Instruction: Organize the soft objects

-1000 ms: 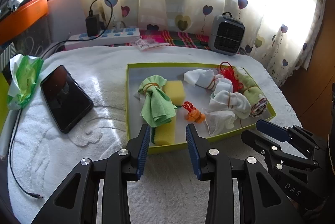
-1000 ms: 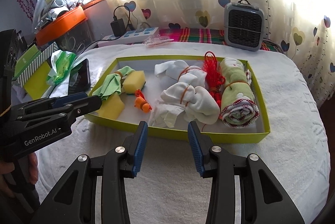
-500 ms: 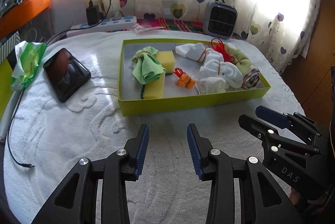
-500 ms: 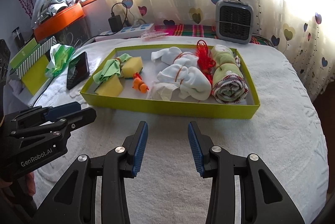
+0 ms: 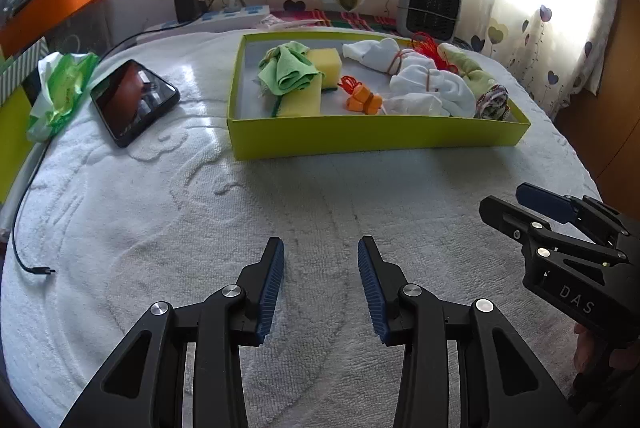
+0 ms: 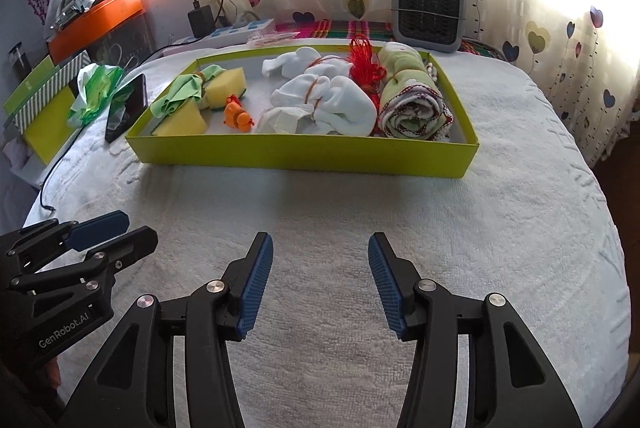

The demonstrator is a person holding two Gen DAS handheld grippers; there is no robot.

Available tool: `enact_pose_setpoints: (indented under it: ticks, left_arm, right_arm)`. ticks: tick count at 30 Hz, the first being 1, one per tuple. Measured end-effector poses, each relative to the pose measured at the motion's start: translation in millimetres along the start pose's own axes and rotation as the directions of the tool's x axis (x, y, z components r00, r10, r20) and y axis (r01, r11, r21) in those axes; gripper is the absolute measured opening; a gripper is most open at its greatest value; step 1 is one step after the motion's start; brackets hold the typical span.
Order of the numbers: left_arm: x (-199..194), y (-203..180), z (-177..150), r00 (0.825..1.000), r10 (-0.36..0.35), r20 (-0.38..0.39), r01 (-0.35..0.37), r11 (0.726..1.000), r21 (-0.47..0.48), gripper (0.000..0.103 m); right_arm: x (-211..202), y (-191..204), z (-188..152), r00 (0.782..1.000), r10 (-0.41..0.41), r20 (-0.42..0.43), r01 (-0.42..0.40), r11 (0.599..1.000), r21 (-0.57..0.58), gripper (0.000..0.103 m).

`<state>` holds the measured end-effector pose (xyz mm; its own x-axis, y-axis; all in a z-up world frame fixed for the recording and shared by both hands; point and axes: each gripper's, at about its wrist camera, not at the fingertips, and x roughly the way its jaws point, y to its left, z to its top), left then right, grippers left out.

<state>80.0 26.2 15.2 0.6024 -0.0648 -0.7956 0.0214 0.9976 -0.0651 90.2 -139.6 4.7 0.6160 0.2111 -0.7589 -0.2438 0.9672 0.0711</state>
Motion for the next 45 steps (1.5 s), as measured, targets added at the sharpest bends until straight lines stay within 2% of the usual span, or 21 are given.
enact_pose_setpoints:
  ticks: [8,20,22,25,45]
  left_arm:
    - [2,-2,-2,0.999,0.031,0.02,-0.031,0.999,0.015,0.038]
    - [5,-8,-3,0.998,0.047,0.04,-0.049,0.998,0.04,0.046]
    - [5,-9,-4,0.999,0.026,0.038,-0.028,0.999,0.041,0.055]
    - [7,-14,-4,0.999,0.041,0.034,-0.043,0.997,0.064,0.058]
    - [7,-15,-2,0.998,0.058,0.034,-0.06,0.997,0.051,0.059]
  right_arm:
    - [4,-11,-5,0.998,-0.061,-0.021,0.061,0.998,0.011,0.056]
    - [5,-12,-8,0.997,-0.079,-0.023,0.079,0.997,-0.004,0.061]
    - [5,-12,-8,0.996,-0.081,-0.023,0.081,0.997,-0.005,0.062]
    - [6,-12,-8,0.997,-0.078,-0.023,0.078,0.997,-0.003,0.062]
    - [6,-11,-8,0.997,-0.078,-0.023,0.078,0.997,-0.002,0.063]
